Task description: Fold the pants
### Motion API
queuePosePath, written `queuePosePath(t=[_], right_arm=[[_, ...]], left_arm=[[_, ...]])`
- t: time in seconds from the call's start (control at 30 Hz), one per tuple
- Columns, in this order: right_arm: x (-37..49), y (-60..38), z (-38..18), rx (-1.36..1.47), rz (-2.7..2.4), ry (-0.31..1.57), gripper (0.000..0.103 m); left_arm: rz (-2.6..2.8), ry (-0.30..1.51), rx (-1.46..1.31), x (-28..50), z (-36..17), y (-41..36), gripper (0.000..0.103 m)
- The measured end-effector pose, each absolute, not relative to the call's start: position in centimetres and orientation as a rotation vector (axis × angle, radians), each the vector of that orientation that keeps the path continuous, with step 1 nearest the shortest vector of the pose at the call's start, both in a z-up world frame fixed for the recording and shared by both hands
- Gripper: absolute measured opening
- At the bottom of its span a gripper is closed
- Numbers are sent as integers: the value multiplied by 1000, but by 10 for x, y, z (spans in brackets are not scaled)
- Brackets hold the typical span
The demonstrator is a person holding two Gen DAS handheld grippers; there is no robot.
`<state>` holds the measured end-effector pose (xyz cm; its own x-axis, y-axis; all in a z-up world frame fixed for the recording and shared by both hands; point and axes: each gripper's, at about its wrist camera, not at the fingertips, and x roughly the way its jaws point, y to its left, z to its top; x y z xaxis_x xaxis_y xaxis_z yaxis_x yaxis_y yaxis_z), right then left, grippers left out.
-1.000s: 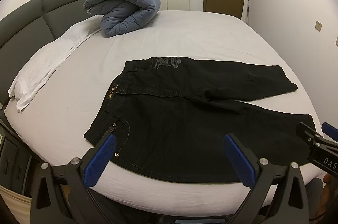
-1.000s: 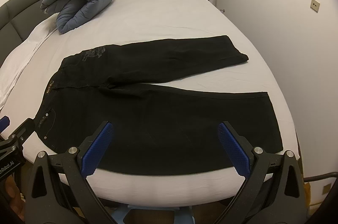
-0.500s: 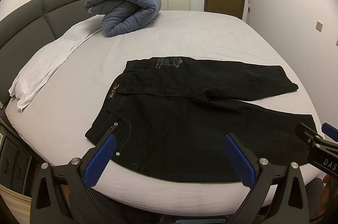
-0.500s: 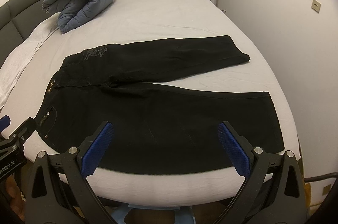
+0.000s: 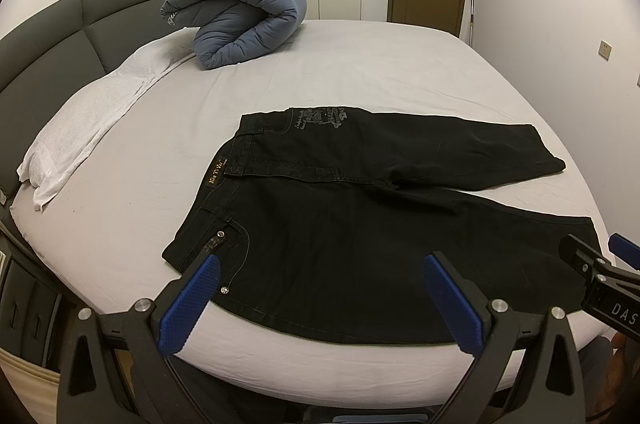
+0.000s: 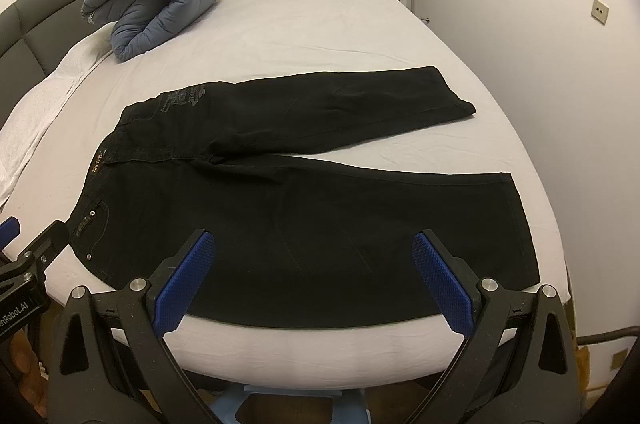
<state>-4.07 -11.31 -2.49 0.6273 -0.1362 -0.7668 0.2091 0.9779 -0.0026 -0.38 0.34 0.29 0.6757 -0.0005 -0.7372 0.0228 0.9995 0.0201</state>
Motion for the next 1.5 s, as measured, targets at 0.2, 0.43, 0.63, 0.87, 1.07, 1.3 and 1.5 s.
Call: queuePosePath(t=[0.2, 0.43, 0.63, 0.87, 1.07, 1.3, 1.5], right_arm=[[-41, -113, -25, 90, -198, 872, 101], [-41, -111, -26, 89, -197, 874, 101], [-40, -98, -29, 80, -195, 878, 101], [-34, -96, -33, 67, -184, 895, 101], [-17, -89, -38, 38, -154, 916, 101], [38, -95, -33, -1, 8, 903, 101], [112, -115, -23, -67, 205, 869, 100]], left_arm=[[-12, 830, 29, -4, 3, 3, 103], [-12, 829, 30, -4, 3, 3, 103], [-5, 821, 43, -5, 2, 6, 103], [5, 801, 57, -5, -1, 14, 103], [-38, 806, 32, 18, -5, 27, 103], [-204, 834, -16, 88, 2, 49, 103], [-266, 921, 58, 183, -3, 68, 103]])
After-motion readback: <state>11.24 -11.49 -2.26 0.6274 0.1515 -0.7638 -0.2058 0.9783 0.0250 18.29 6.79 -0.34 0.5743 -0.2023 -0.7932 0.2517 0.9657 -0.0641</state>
